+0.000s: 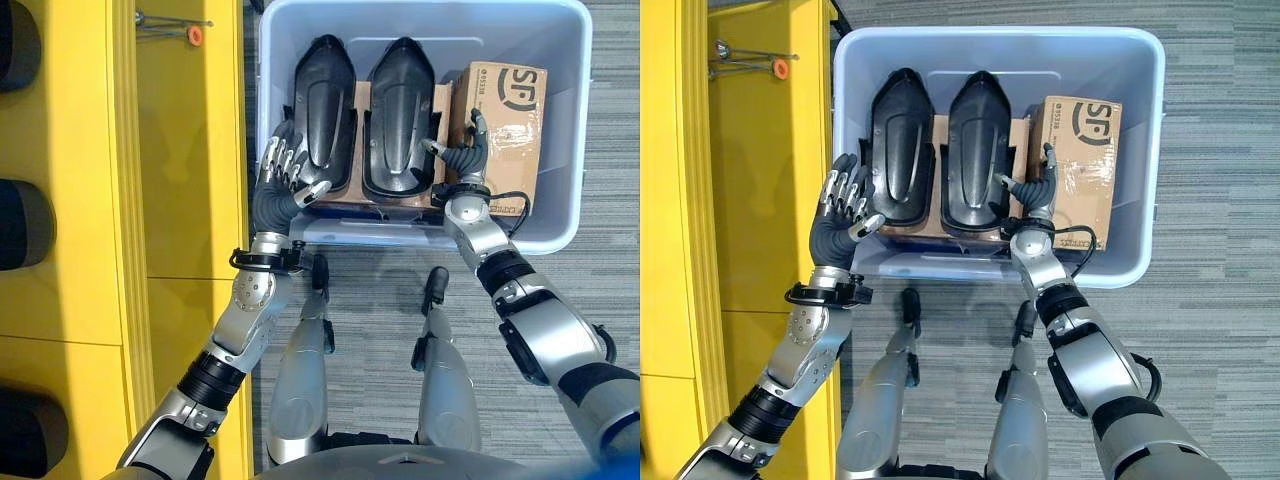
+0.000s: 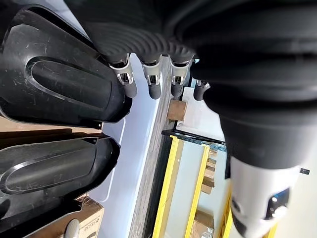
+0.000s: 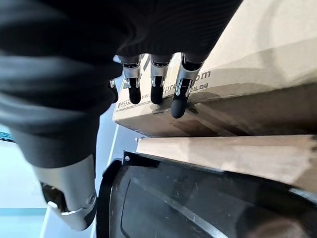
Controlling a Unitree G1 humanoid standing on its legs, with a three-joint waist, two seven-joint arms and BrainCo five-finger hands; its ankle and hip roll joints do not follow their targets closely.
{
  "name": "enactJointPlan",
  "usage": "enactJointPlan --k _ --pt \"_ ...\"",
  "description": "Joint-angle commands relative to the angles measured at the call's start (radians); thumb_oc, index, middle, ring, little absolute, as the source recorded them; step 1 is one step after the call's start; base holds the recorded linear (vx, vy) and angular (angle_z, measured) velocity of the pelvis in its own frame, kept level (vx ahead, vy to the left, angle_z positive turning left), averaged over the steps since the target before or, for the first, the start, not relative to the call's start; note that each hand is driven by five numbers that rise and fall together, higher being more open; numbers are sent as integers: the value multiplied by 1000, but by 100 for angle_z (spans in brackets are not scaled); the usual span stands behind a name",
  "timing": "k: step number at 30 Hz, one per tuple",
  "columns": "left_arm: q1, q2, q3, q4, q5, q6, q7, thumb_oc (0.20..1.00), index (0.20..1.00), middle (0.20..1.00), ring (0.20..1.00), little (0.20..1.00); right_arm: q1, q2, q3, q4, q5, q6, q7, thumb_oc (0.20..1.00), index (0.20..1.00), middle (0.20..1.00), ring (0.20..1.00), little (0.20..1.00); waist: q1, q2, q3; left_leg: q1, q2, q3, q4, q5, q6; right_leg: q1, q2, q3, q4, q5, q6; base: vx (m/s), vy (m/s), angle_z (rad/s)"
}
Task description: Move parts from the plastic box to the shelf.
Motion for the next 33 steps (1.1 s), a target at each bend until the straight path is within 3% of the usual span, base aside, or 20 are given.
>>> enactJointPlan --k 1,17,33 --pt "-2 46 11 -79 5 -63 -7 1000 1000 1000 1000 1000 -29 -4 27 -44 -12 -7 15 1000 1000 1000 1000 1000 28 -7 26 -43 -12 -20 31 -20 17 30 -42 -9 95 -102 10 1 -3 7" --pt "6 45 21 -77 8 -63 3 1000 1000 1000 1000 1000 15 3 31 -205 -61 -15 13 1000 1000 1000 1000 1000 25 -16 25 -48 -14 -24 32 -22 19 27 -41 -12 98 -103 8 0 0 0" --pt "1 52 13 -89 3 -62 0 1000 1000 1000 1000 1000 -1 10 19 -154 -51 -9 5 1000 1000 1000 1000 1000 26 -13 31 -52 -16 -24 29 -19 21 18 -40 -10 101 -102 9 0 0 0"
